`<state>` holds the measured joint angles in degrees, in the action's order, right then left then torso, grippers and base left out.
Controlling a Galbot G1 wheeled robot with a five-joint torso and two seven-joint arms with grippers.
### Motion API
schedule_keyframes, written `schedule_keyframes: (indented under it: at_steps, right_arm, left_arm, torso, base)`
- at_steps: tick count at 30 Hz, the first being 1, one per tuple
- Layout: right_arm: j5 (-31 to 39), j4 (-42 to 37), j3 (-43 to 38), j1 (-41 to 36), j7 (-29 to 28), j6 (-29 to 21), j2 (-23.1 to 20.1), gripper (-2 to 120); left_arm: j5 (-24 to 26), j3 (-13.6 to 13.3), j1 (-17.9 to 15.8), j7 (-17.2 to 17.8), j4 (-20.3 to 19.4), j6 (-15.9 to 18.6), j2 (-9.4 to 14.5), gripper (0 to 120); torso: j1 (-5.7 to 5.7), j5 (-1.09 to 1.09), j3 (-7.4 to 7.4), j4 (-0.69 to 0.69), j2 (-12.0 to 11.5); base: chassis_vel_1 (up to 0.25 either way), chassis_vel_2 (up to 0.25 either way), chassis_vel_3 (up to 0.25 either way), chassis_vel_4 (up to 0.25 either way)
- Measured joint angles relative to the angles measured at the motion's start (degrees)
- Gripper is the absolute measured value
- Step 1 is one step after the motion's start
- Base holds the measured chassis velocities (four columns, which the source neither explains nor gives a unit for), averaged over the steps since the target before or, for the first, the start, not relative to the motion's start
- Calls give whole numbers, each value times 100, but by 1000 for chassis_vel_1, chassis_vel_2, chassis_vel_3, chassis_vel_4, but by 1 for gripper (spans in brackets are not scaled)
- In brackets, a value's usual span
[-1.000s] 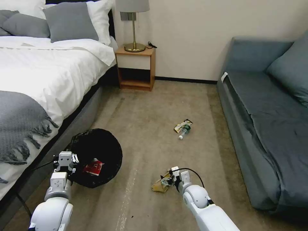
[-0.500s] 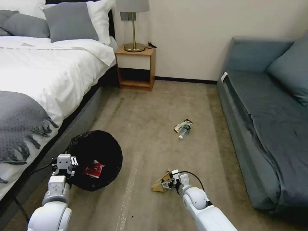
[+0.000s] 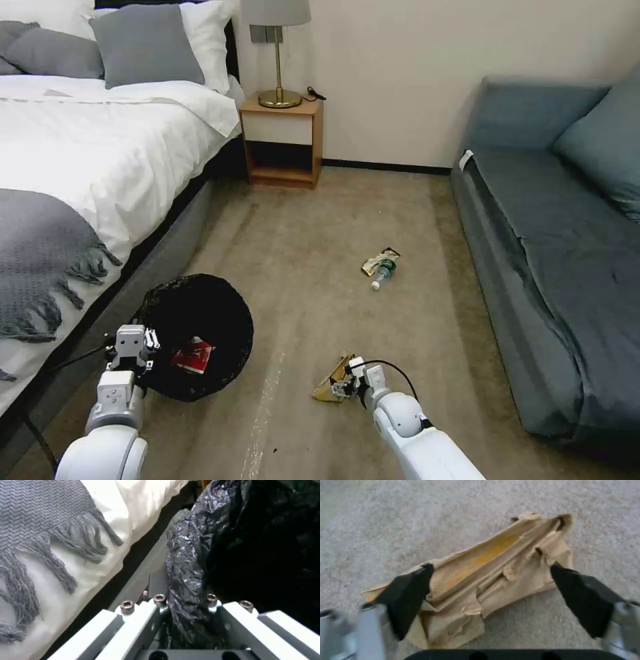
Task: Pick up the trash bin, then pick up the garbage on the floor and place it into the trash bin.
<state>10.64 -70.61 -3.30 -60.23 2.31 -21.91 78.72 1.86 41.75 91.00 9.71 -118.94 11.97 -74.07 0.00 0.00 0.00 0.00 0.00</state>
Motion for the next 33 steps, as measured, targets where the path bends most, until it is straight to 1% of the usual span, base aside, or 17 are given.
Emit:
schedule_keyframes:
  at_steps: [2,3,6,7,10,11,12,14,15,16,18,19,20,21,22,24,33]
  right_arm:
    - [-43,98,22,35,75,41,0,77]
    - [-43,98,22,35,75,41,0,77]
    - [-114,196,44,64,174,90,0,62]
    - [-114,196,44,64,174,90,0,62]
    - [-141,250,58,87,217,120,-1,49]
    - [-146,269,63,94,235,135,-3,42]
    - [-146,269,63,94,235,135,-3,42]
    - [-168,306,66,102,264,185,-18,32]
    - [-168,306,66,102,264,185,-18,32]
    - [-176,316,67,104,277,208,-23,29]
    - [-195,325,66,106,307,261,-41,17]
    - [-195,325,66,106,307,261,-41,17]
    - [-201,325,64,107,317,280,-48,14]
    - [-205,325,57,107,327,303,-59,8]
    - [-205,325,57,107,327,303,-59,8]
    - [-215,323,40,107,346,335,-76,0]
    - [-238,220,-66,77,411,431,-112,0]
  left_arm:
    - [-13,4,8,0,0,-6,-22,4]
    - [-13,4,8,0,0,-6,-22,4]
    - [-30,10,10,0,10,-12,-46,4]
    - [-30,10,10,0,10,-12,-46,4]
    - [-33,19,-3,1,27,-14,-58,4]
    - [-35,20,-9,1,28,-15,-64,4]
    - [-35,20,-9,1,28,-15,-64,4]
    - [-39,20,-19,2,31,-16,-75,4]
    - [-39,20,-19,2,31,-16,-75,4]
    - [-39,20,-22,2,31,-16,-79,4]
    - [-41,17,-25,3,31,-18,-91,4]
    - [-41,17,-25,3,31,-18,-91,4]
    - [-42,15,-27,3,30,-18,-93,4]
    - [-44,12,-29,3,30,-20,-99,4]
    - [-44,12,-29,3,30,-20,-99,4]
    - [-46,4,-32,4,29,-28,-110,4]
    - [-45,-18,-73,5,30,-34,-151,4]
  torso:
    - [0,0,0,0,0]
    - [0,0,0,0,0]
    - [0,0,0,0,0]
    - [0,0,0,0,0]
    - [0,0,0,0,0]
    - [0,0,0,0,0]
    - [0,0,0,0,0]
    - [0,0,0,0,0]
    - [0,0,0,0,0]
    - [0,0,0,0,0]
    - [0,0,1,0,0]
    - [0,0,1,0,0]
    - [0,0,1,0,0]
    - [0,1,1,0,0]
    - [0,1,1,0,0]
    - [0,1,1,0,0]
    - [0,1,0,0,0]
  base:
    - [0,0,0,0]
    - [0,0,0,0]
    - [0,0,0,0]
    - [0,0,0,0]
    - [0,0,0,0]
    - [0,0,0,0]
    - [0,0,0,0]
    - [0,0,0,0]
    - [0,0,0,0]
    - [0,0,0,0]
    - [0,0,0,0]
    - [0,0,0,0]
    - [0,0,0,0]
    - [0,0,0,0]
    - [0,0,0,0]
    - [0,0,0,0]
    - [0,0,0,0]
